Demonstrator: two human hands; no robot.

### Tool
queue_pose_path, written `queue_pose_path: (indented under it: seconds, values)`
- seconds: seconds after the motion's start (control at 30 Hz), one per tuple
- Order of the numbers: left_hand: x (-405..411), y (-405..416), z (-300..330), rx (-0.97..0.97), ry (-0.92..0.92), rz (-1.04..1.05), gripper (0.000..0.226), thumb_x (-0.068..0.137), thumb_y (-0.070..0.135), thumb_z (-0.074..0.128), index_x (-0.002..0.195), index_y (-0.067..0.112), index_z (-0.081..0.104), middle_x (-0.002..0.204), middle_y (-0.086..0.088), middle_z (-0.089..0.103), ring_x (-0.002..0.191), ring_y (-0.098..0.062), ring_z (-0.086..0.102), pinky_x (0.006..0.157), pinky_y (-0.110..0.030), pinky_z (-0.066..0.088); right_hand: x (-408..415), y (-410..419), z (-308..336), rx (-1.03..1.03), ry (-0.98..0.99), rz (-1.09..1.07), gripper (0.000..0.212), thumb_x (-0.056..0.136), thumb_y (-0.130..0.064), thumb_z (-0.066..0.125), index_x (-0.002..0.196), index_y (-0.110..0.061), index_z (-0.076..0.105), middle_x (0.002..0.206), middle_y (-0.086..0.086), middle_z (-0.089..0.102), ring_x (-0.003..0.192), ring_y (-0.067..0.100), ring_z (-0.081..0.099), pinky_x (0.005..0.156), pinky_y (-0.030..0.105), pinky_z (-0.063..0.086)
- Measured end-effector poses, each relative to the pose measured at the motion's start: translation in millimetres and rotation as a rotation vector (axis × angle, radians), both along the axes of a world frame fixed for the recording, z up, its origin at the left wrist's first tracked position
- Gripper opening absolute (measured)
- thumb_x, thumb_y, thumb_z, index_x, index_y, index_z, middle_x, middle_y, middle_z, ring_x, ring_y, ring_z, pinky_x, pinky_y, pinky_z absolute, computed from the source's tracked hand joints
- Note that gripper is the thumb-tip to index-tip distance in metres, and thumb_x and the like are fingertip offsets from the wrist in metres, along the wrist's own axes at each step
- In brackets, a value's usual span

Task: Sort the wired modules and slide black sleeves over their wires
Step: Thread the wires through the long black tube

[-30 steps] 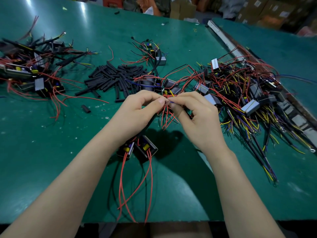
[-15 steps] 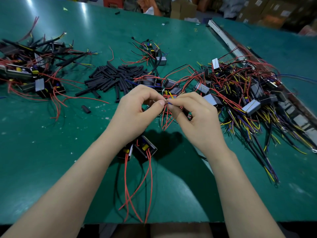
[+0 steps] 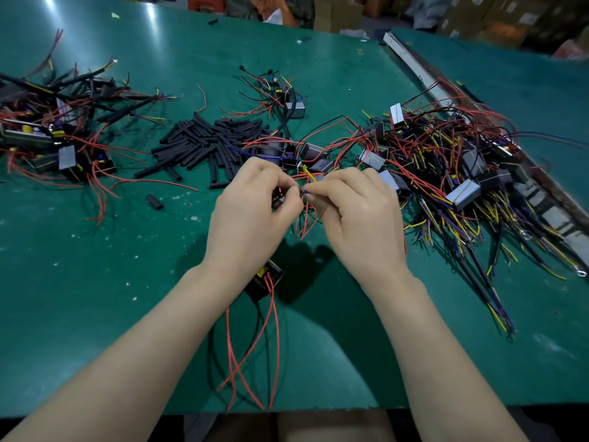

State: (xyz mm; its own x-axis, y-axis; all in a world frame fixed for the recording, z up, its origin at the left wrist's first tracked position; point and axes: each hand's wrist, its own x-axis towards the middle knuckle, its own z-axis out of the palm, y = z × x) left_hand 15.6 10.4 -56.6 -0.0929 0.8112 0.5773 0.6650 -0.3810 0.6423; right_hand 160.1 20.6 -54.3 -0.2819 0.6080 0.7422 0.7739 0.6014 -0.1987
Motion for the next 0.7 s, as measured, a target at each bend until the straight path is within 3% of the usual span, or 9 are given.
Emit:
queue_pose_path:
  seconds: [0.1, 0.23, 0.5, 0.63, 0.7]
  values:
    - [2.6, -0.5, -0.2, -0.001, 0.036, 0.003, 0.018, 0.081, 0.018, 0.058, 0.083, 0.004, 0.068, 0.093, -0.006, 0.061, 0.079, -0.024, 0.06, 0.071, -0.043, 0.049, -2.3, -2.6, 1.5, 0.092, -0.032, -0.108, 0.008, 0.086, -0.021, 0.068, 0.086, -0.021, 0.076, 0.088, -0.005, 0.069, 0.081, 0.026, 0.06, 0.07, 0.035, 0.031]
    - [-2.2, 0.6, 0.4, 0.04, 0.163, -0.084, 0.017, 0.082, 0.015, 0.058, 0.084, 0.002, 0.067, 0.094, -0.008, 0.062, 0.075, -0.029, 0.061, 0.064, -0.045, 0.051, -2.9, -2.0, -0.6, 0.086, -0.046, -0.109, 0.006, 0.084, -0.019, 0.072, 0.085, -0.022, 0.076, 0.088, -0.007, 0.069, 0.083, 0.025, 0.06, 0.071, 0.035, 0.029]
    - [-11.3, 5.4, 0.4, 0.132, 0.347, -0.298, 0.011, 0.084, 0.006, 0.059, 0.085, -0.002, 0.067, 0.094, -0.014, 0.061, 0.077, -0.033, 0.06, 0.066, -0.046, 0.05, 17.8, 11.0, 2.9, -0.346, 0.045, 0.141, 0.011, 0.088, -0.014, 0.066, 0.093, -0.011, 0.075, 0.094, 0.001, 0.065, 0.093, 0.032, 0.056, 0.083, 0.052, 0.043]
    - [-8.7, 4.9, 0.2, 0.107, 0.215, -0.337, 0.011, 0.084, 0.006, 0.06, 0.086, -0.001, 0.068, 0.095, -0.012, 0.06, 0.079, -0.025, 0.058, 0.074, -0.04, 0.048, 21.6, 10.8, 6.9, -0.47, 0.159, 0.261, 0.014, 0.089, -0.001, 0.062, 0.097, -0.003, 0.073, 0.092, 0.01, 0.065, 0.084, 0.01, 0.056, 0.082, 0.018, 0.044]
    - [-8.0, 5.3, 0.2, 0.086, 0.122, -0.343, 0.009, 0.084, 0.005, 0.062, 0.087, -0.001, 0.068, 0.095, -0.009, 0.059, 0.082, -0.019, 0.055, 0.079, -0.033, 0.046, 23.6, 10.7, 8.7, -0.506, 0.185, 0.279, 0.015, 0.091, -0.002, 0.06, 0.1, -0.004, 0.072, 0.091, 0.006, 0.062, 0.082, 0.004, 0.055, 0.08, 0.013, 0.042]
